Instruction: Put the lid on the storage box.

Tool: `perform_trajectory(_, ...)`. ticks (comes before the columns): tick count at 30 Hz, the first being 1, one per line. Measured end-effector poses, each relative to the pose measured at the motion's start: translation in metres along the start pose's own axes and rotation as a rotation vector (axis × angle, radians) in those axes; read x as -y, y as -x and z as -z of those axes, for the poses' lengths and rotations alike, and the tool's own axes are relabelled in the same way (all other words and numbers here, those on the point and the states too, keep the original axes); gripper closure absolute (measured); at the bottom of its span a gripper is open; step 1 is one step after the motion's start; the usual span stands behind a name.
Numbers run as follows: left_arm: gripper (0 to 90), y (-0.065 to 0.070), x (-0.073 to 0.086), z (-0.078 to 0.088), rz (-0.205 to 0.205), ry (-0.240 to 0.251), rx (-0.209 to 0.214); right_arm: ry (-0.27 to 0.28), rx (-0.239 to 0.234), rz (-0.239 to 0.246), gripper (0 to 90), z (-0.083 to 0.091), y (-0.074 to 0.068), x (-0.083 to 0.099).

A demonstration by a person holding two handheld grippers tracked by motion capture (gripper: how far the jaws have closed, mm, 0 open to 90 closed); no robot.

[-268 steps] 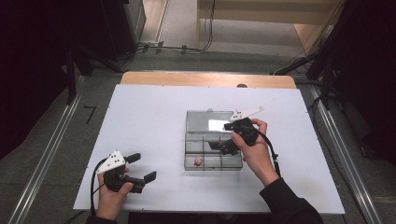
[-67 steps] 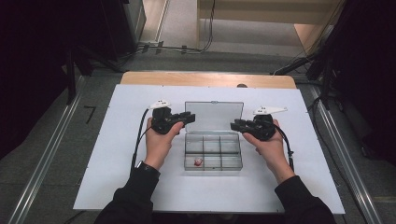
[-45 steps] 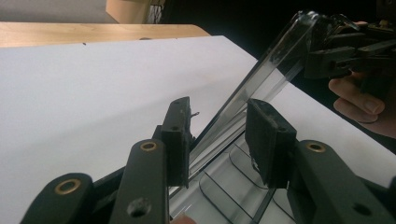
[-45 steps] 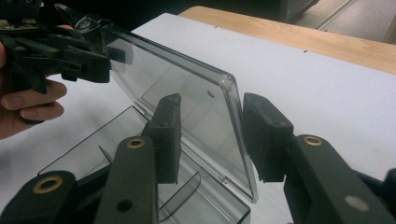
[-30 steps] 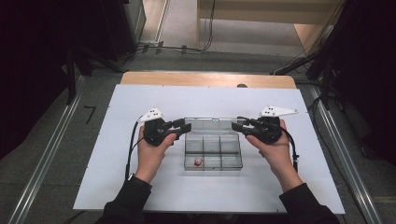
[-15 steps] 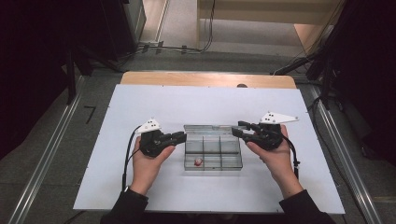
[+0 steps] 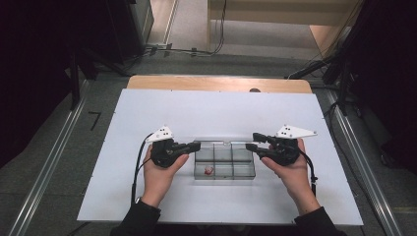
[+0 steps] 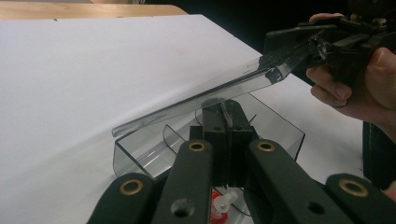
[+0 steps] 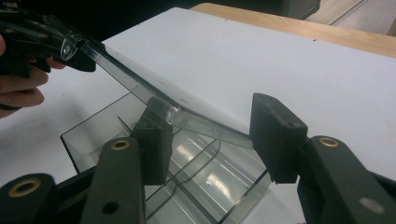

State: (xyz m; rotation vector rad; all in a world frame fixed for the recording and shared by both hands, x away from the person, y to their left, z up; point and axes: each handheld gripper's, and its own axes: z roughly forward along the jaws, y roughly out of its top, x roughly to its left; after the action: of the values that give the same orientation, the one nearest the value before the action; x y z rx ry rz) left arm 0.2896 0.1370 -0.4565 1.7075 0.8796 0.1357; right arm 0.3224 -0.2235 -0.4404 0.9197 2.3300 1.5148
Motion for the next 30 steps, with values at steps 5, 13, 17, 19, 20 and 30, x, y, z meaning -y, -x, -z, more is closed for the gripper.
perform_trajectory(5, 89.9, 0.0, 0.001, 0.0, -0.003, 0.004, 0.008, 0.0, 0.008, 0.0, 45.8, 0.002, 0.0, 0.003)
perform_trajectory(13, 89.9, 0.0, 0.004, 0.001, -0.002, 0.009, 0.026, -0.034, 0.0, -0.021, 37.4, 0.011, 0.001, 0.006)
perform_trajectory(17, 89.9, 0.0, 0.005, 0.001, -0.009, 0.011, 0.037, -0.05, 0.005, -0.035, 38.0, 0.017, 0.002, 0.01)
perform_trajectory(19, 89.9, 0.001, 0.006, 0.001, -0.008, 0.011, 0.043, -0.053, 0.013, -0.046, 40.6, 0.019, 0.003, 0.013)
perform_trajectory(20, 89.9, 0.001, 0.006, 0.001, -0.006, 0.013, 0.047, -0.059, 0.012, -0.052, 41.9, 0.02, 0.004, 0.014)
perform_trajectory(30, 89.9, 0.006, 0.01, 0.001, -0.023, 0.0, 0.057, -0.076, 0.045, -0.116, 71.9, 0.027, 0.005, 0.025)
